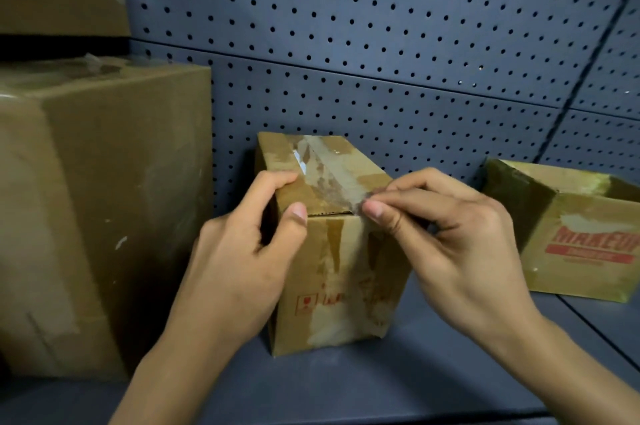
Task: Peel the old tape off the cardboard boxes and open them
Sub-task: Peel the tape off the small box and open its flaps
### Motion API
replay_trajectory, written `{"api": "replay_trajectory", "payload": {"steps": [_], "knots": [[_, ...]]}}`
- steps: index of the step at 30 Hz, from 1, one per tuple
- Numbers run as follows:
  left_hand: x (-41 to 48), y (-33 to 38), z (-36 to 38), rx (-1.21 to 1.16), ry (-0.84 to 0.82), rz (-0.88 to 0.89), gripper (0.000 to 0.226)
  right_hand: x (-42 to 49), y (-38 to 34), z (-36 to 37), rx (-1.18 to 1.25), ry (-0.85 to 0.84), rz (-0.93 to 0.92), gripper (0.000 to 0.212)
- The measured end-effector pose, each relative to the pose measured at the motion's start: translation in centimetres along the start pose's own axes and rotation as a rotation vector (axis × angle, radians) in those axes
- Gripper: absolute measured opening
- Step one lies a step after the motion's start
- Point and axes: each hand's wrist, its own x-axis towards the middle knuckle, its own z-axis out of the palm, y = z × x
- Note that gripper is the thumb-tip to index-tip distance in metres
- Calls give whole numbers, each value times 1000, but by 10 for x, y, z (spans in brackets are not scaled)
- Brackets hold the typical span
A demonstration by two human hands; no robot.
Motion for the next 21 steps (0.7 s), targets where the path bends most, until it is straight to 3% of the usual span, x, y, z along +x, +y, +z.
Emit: {"api": "replay_trajectory", "payload": {"steps": [7, 12, 16, 21], "knots": [[-1, 6, 0, -89, -35, -46, 29, 17, -3, -16, 188, -149, 247, 21], [-4, 9, -1, -111, -46, -66, 27, 42, -1, -28, 577, -160, 539, 29], [-2, 13, -3, -134, -43, -66, 26, 51, 5, -30, 515, -193, 610, 28], [2, 20, -7, -125, -41, -115, 26, 59, 5, -29, 391, -229, 495, 30]]}}
